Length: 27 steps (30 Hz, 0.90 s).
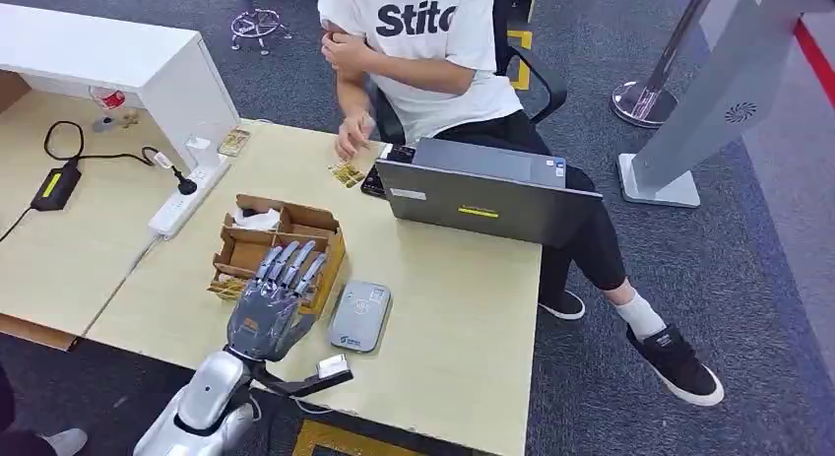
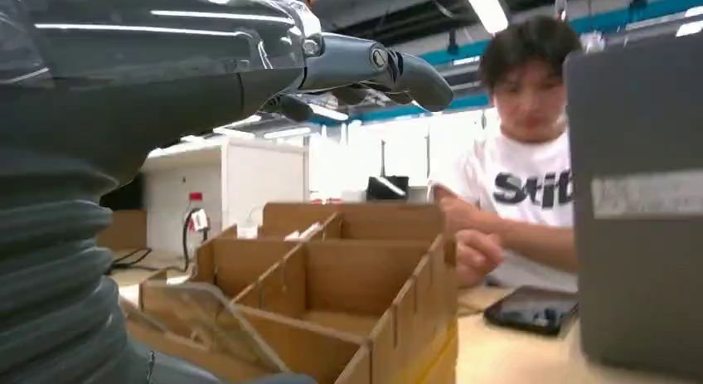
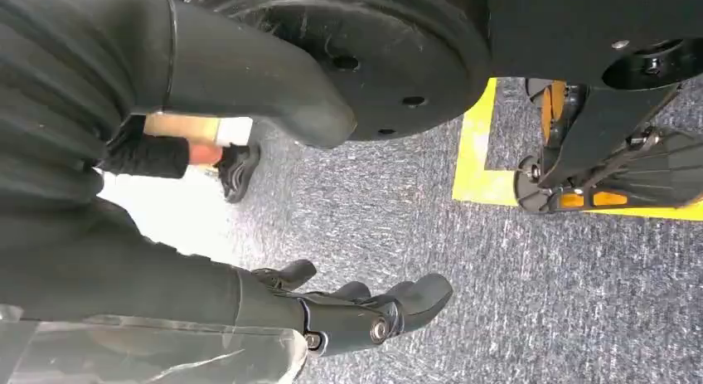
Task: Pass the card to the sensor for recognition and then transmit it.
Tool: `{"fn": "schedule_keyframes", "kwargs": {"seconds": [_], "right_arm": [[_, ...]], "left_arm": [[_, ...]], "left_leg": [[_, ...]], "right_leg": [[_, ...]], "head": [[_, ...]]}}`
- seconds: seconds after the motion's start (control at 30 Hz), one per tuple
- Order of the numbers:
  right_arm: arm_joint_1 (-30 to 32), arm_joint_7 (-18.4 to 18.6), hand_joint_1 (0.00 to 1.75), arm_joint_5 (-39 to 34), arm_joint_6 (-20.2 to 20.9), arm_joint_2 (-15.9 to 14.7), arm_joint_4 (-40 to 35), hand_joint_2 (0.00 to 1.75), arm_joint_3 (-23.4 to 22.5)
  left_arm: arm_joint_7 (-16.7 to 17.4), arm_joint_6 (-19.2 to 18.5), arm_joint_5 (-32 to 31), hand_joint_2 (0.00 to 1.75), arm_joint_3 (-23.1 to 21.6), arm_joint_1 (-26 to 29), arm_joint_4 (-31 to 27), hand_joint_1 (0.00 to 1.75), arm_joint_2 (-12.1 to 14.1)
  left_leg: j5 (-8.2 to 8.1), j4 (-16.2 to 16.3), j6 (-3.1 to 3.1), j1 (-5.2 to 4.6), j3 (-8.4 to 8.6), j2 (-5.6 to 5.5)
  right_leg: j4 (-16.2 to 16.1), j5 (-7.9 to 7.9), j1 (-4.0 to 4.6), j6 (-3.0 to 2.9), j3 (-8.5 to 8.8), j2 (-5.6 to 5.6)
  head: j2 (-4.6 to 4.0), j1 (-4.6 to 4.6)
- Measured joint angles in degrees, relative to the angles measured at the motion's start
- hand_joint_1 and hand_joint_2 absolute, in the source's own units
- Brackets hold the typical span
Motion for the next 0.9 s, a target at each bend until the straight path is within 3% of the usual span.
{"fn": "schedule_keyframes", "kwargs": {"seconds": [0.37,0.9], "right_arm": [[0.0,-0.5,0.00,0.2,0.1,0.0,0.0,1.75,-0.2],[0.1,-0.7,0.00,0.1,0.1,0.1,0.0,1.75,-1.0]], "left_arm": [[0.0,-0.3,1.4,1.75,0.2,-2.5,6.3,0.00,1.6],[0.0,-0.4,1.7,1.75,0.4,-0.9,3.9,0.00,2.8]], "left_leg": [[0.00,0.0,0.00,-0.01,-0.01,0.00],[0.00,0.0,0.00,0.00,-0.01,-0.01]], "right_leg": [[0.0,0.00,0.00,0.00,0.00,0.00],[0.0,-0.01,0.00,-0.01,0.01,-0.02]], "head": [[0.00,0.00],[0.00,-0.02]]}}
